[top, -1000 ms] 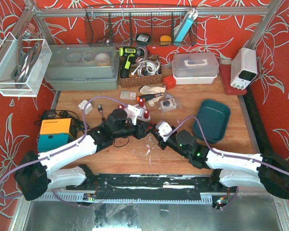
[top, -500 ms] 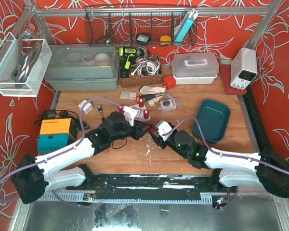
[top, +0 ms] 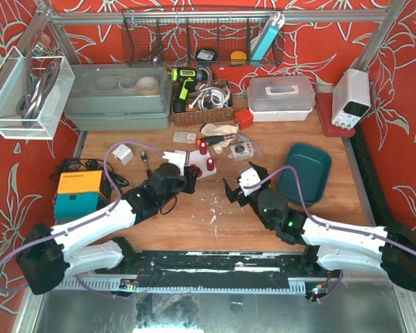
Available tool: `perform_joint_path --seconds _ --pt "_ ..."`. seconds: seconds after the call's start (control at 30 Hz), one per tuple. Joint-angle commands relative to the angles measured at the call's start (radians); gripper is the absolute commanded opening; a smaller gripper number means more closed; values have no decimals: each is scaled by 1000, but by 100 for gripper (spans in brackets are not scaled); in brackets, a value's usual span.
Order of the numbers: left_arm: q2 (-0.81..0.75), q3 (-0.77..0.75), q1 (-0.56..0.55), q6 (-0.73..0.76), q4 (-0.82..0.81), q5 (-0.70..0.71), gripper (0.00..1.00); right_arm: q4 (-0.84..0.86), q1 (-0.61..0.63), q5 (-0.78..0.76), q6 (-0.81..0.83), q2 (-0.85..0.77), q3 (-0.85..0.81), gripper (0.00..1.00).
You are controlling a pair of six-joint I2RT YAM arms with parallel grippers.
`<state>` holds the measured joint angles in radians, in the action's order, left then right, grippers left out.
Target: Install the large spring
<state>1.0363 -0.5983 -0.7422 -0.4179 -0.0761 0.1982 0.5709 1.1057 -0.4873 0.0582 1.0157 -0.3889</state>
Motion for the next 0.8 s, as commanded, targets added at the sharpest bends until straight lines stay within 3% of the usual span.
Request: perform_joint_path --seconds 0.0,0.27,0.77 --pt "36 -41 24 23 39 201 2 -15 -10 -157 -25 -18 23 99" --pt "80 -46 96 33 61 263 4 -44 -30 -164 -50 -26 21 99" --pt "132 -18 139 81 0 203 6 -60 -41 -169 -64 -28 20 99"
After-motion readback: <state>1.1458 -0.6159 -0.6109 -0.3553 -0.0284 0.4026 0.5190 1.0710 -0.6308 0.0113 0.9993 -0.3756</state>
